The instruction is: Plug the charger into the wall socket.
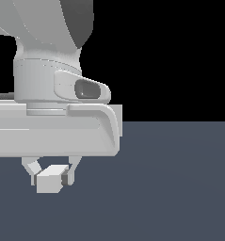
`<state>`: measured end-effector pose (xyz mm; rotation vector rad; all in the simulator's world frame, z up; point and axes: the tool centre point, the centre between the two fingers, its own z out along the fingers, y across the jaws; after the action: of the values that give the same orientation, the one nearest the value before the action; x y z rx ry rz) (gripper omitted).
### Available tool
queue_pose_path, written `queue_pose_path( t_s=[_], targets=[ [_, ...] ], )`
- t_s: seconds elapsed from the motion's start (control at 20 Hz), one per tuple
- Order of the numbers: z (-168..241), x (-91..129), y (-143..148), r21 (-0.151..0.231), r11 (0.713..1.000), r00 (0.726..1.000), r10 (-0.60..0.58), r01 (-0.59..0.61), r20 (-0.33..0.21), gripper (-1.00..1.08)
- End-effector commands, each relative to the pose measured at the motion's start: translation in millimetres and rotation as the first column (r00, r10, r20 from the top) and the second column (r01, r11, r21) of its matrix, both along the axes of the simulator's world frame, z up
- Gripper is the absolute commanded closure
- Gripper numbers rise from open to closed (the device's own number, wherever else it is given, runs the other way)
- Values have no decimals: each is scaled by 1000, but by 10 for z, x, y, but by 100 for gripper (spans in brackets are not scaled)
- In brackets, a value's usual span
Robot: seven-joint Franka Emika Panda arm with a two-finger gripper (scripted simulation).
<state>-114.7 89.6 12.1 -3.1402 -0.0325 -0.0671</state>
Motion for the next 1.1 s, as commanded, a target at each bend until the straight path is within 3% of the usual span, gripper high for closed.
queue_pose_path(
  t_s=[0.0,0.5,1.05],
  targets=[
    [-2,3,-1,0,1000,1000,0,0,0,108],
    [100,141,-49,1,1000,1000,-22,22,0,108],
    [536,761,-308,2,993,993,-119,119,0,108]
  ],
)
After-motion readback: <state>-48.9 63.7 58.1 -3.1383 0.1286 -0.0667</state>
